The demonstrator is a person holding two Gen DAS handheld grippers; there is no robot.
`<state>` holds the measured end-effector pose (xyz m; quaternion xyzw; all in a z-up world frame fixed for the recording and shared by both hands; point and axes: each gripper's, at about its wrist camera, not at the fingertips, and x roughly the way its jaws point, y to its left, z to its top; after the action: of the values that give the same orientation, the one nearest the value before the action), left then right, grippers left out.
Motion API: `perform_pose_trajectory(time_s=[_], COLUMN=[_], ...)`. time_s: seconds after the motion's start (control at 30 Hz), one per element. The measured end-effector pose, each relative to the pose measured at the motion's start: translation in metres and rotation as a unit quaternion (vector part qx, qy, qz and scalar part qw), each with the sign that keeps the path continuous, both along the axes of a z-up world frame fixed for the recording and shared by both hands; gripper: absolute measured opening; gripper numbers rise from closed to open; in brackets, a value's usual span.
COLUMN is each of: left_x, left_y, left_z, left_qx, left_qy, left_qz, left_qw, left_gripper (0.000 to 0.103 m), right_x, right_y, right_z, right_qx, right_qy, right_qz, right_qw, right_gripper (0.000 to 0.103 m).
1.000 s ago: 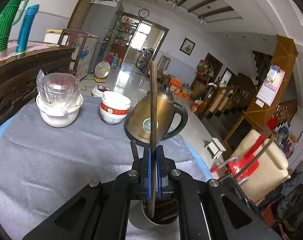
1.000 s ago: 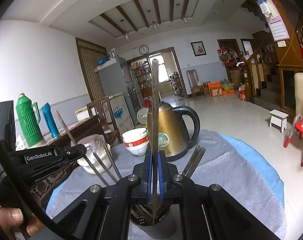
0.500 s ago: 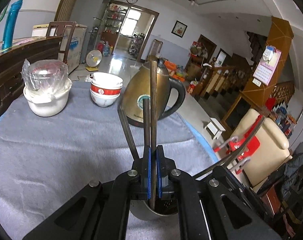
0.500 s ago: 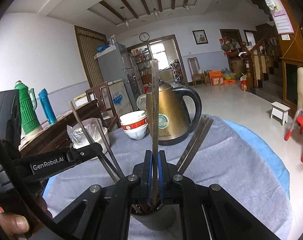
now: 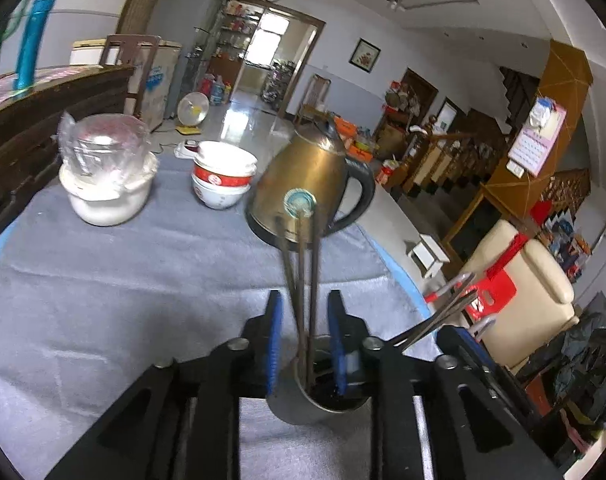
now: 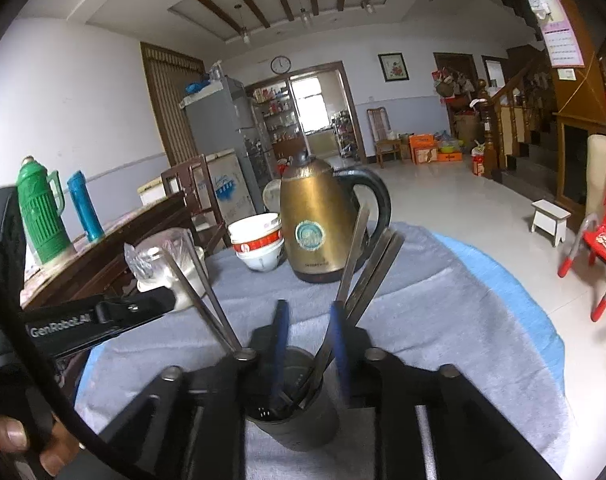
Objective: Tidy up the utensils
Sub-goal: 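Withdraw both open tools from the cup toward the remaining chopsticks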
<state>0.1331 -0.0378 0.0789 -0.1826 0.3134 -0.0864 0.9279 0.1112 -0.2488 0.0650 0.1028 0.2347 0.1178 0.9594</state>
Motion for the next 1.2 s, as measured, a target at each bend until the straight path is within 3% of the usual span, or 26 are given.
perform_pose_trajectory(time_s=[0.07, 0.1, 0.27, 0.47, 0.6, 0.77, 0.93, 1.2], left_x=[-0.008, -0.013, -0.046, -0.076, -0.090, -0.108, -0.114, -0.113], left_y=[0.009, 0.014, 0.047, 0.092, 0.117, 0.134, 0.135, 0.122], left_z=[0.005, 0.007, 0.006, -0.035, -0.079, -0.124, -0.145, -0.151], left_qx=[0.003, 0.005, 0.034, 0.060, 0.065, 0.070, 0.076, 0.085], left_qy=[-0.004, -0.006, -0.007, 0.059, 0.133, 0.207, 0.244, 0.252], left_qz=[0.008, 0.012, 0.033, 0.075, 0.104, 0.121, 0.126, 0.103], left_qw=[1.0000, 0.9999, 0.9988, 0.9937, 0.9835, 0.9683, 0.9586, 0.9585], left_gripper=[0.050, 0.054, 0.069, 0.073, 0.073, 0.073, 0.073, 0.073], right_x=[-0.008, -0.014, -0.036, -0.051, -0.052, -0.056, -0.067, -0.073], right_y=[-0.003, -0.006, -0.004, 0.009, 0.025, 0.048, 0.057, 0.063], right_z=[0.008, 0.012, 0.022, -0.006, -0.041, -0.090, -0.115, -0.121], right_qx=[0.004, 0.008, 0.010, 0.016, 0.020, 0.017, -0.006, -0.033], right_qy=[-0.011, -0.020, -0.035, 0.025, 0.096, 0.193, 0.223, 0.231], right_qz=[-0.006, -0.008, -0.002, 0.033, 0.063, 0.094, 0.099, 0.093], right_qw=[1.000, 1.000, 0.999, 0.999, 0.993, 0.977, 0.970, 0.968], right_gripper=[0.045, 0.060, 0.063, 0.063, 0.063, 0.063, 0.063, 0.063])
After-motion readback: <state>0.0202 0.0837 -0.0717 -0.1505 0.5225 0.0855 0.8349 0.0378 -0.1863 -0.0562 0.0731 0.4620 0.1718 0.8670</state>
